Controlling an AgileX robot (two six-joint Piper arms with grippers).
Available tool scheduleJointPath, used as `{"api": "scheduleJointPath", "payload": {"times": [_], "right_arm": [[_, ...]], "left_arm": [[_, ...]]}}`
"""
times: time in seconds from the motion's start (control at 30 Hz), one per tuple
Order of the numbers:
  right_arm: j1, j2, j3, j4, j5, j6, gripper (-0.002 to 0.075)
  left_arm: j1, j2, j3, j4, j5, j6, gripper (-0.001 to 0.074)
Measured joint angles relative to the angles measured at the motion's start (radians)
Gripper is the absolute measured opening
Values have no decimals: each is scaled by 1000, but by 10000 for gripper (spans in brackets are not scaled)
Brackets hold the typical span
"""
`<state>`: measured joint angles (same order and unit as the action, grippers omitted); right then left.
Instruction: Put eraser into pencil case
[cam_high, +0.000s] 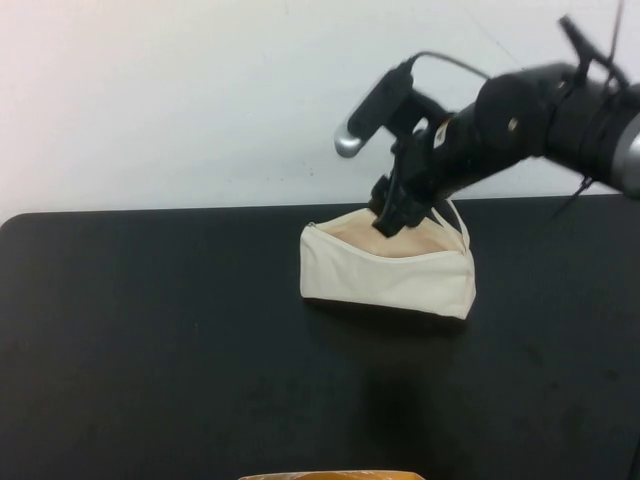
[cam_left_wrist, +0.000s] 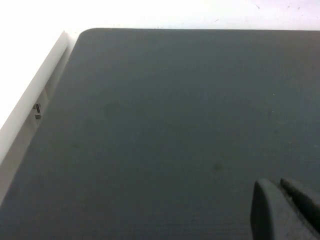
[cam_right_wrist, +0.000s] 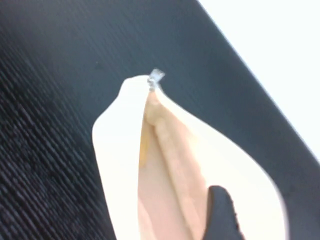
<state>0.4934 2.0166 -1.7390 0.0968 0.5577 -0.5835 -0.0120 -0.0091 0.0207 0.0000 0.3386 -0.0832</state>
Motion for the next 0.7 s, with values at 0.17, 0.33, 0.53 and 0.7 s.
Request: {"api": "scheduleJointPath", "payload": {"times": [0.17, 0.33, 0.53, 0.7], "right_arm": [[0, -74, -69, -14, 115, 3, 342], [0, -181, -163, -53, 327, 5, 131], [0, -315, -203, -159, 610, 78, 15], [0, -418, -166, -242, 657, 144, 8]], "left_arm": [[0, 0, 0, 0, 0, 0, -1], [0, 0, 0, 0, 2, 0, -1], [0, 0, 0, 0, 2, 0, -1], [0, 0, 0, 0, 2, 0, -1]]}}
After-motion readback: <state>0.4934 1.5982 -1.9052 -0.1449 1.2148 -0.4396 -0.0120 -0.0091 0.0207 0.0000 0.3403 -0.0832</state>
